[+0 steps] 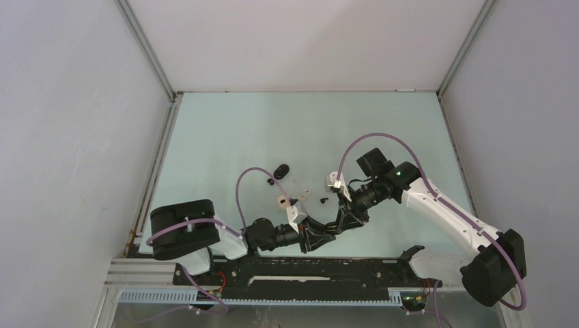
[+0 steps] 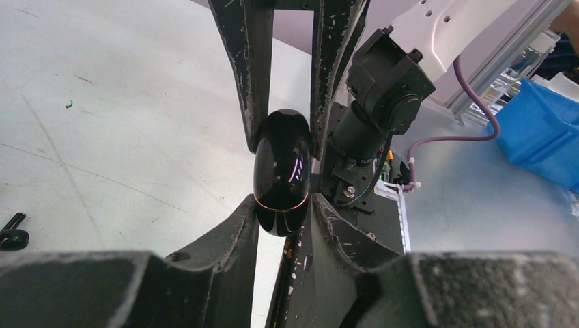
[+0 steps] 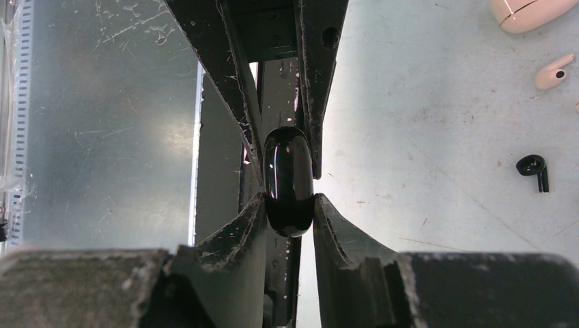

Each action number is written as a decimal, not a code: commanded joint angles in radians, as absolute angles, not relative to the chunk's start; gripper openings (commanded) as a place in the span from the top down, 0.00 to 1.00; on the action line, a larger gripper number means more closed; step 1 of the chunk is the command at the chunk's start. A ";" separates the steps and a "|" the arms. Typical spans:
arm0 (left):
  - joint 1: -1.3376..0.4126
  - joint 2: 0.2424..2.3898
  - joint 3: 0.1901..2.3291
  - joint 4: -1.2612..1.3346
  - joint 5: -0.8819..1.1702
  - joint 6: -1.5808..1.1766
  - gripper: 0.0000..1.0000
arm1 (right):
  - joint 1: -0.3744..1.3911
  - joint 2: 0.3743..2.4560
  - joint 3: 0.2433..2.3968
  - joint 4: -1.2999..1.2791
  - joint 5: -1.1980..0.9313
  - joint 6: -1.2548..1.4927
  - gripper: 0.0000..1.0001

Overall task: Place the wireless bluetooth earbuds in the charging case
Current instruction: Open the charging case, then adjust the earbud at the center of the board.

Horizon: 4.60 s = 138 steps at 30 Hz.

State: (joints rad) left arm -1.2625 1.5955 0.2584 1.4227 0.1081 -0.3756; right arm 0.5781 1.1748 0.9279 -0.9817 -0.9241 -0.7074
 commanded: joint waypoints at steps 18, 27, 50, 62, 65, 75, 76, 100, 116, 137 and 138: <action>-1.266 1.603 0.258 1.531 0.176 -0.289 1.00 | 0.565 1.190 0.928 -0.918 -0.955 -0.661 0.71; -1.278 1.603 0.246 1.530 0.181 -0.245 1.00 | 0.455 1.254 0.967 -0.935 -1.063 -0.611 0.52; -1.181 1.505 0.148 1.529 0.098 -0.305 1.00 | 0.223 1.390 1.121 -0.774 -0.842 -0.362 0.63; -1.184 1.461 0.065 1.534 0.009 -0.292 1.00 | 0.390 1.645 1.174 -0.652 -0.532 -0.382 0.68; -1.192 1.454 0.043 1.534 -0.011 -0.271 1.00 | 0.415 1.702 1.203 -0.642 -0.503 -0.427 0.68; -1.233 1.456 0.013 1.536 -0.061 -0.258 1.00 | 0.532 1.867 1.345 -0.662 -0.427 -0.540 0.75; -1.235 1.451 0.011 1.536 -0.061 -0.258 1.00 | 0.539 1.881 1.357 -0.669 -0.432 -0.545 0.75; -1.275 1.406 -0.020 1.534 -0.080 -0.256 1.00 | 0.541 2.027 1.400 -0.940 -0.632 -0.652 0.67; -1.285 1.375 -0.042 1.534 -0.107 -0.246 1.00 | 0.504 1.961 1.364 -0.851 -0.639 -0.467 0.63; -1.288 1.274 -0.066 1.495 -0.124 -0.245 1.00 | 0.659 2.032 1.390 -0.888 -0.559 -0.443 0.64; -1.288 1.271 -0.067 1.492 -0.124 -0.245 1.00 | 0.667 2.032 1.387 -0.897 -0.562 -0.448 0.64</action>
State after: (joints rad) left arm -1.2789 1.2968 0.0113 1.4776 -0.1032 -0.2783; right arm 0.6296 2.0163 1.3659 -0.8532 -0.5426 -0.4114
